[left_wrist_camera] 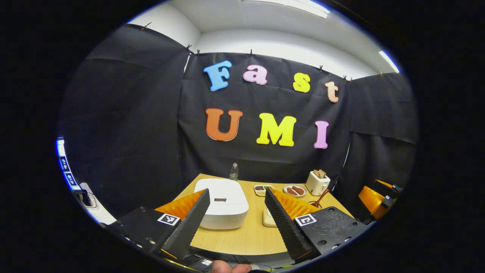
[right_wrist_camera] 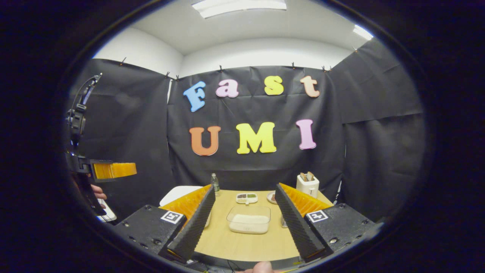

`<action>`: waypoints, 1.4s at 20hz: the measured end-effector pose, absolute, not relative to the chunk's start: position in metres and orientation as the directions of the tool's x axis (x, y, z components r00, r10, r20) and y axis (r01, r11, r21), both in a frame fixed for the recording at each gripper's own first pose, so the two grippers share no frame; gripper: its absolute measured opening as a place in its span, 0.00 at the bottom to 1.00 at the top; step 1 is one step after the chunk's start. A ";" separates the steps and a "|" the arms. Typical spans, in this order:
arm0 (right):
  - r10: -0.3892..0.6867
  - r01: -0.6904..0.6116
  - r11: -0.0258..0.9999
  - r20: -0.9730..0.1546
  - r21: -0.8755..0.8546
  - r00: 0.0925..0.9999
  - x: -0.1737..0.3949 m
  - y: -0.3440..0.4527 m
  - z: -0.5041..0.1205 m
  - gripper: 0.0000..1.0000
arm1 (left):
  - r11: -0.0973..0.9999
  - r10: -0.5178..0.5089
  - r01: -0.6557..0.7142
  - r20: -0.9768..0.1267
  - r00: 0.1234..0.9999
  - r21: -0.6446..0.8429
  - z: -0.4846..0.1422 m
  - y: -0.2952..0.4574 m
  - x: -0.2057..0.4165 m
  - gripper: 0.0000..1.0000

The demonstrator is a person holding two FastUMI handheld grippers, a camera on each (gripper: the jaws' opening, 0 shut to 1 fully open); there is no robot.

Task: Close the left gripper, press the button to open the rice cooker; take a wooden spoon from the chopstick holder with the right hand, scoop a spoonful of rice and pour it into the rice cooker, then put the wooden spoon back into the chopstick holder.

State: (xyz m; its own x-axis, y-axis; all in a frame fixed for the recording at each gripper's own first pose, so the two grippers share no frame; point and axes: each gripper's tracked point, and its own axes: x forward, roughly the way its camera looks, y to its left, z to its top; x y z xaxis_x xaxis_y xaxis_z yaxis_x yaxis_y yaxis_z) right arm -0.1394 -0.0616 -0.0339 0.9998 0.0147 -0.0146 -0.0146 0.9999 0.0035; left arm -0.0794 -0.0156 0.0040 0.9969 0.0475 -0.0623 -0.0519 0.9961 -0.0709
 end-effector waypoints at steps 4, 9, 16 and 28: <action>0.005 -0.005 1.000 0.009 -0.010 1.000 -0.187 -0.050 -0.023 1.00 | 0.998 0.040 -0.040 0.009 0.999 -0.039 0.011 -0.029 -0.135 0.95; -0.008 0.008 1.000 0.016 -0.012 1.000 -0.214 -0.044 -0.022 1.00 | 0.999 0.034 -0.032 0.067 0.997 -0.033 0.012 -0.041 -0.173 0.95; -0.015 0.015 1.000 0.011 -0.012 1.000 -0.227 -0.040 -0.024 0.99 | 1.000 0.028 -0.026 0.078 0.997 -0.017 0.002 -0.050 -0.196 0.94; 0.015 -0.015 1.000 0.003 -0.009 1.000 -0.223 -0.030 -0.026 1.00 | 0.999 0.027 -0.030 0.106 0.994 0.021 0.000 -0.057 -0.202 0.94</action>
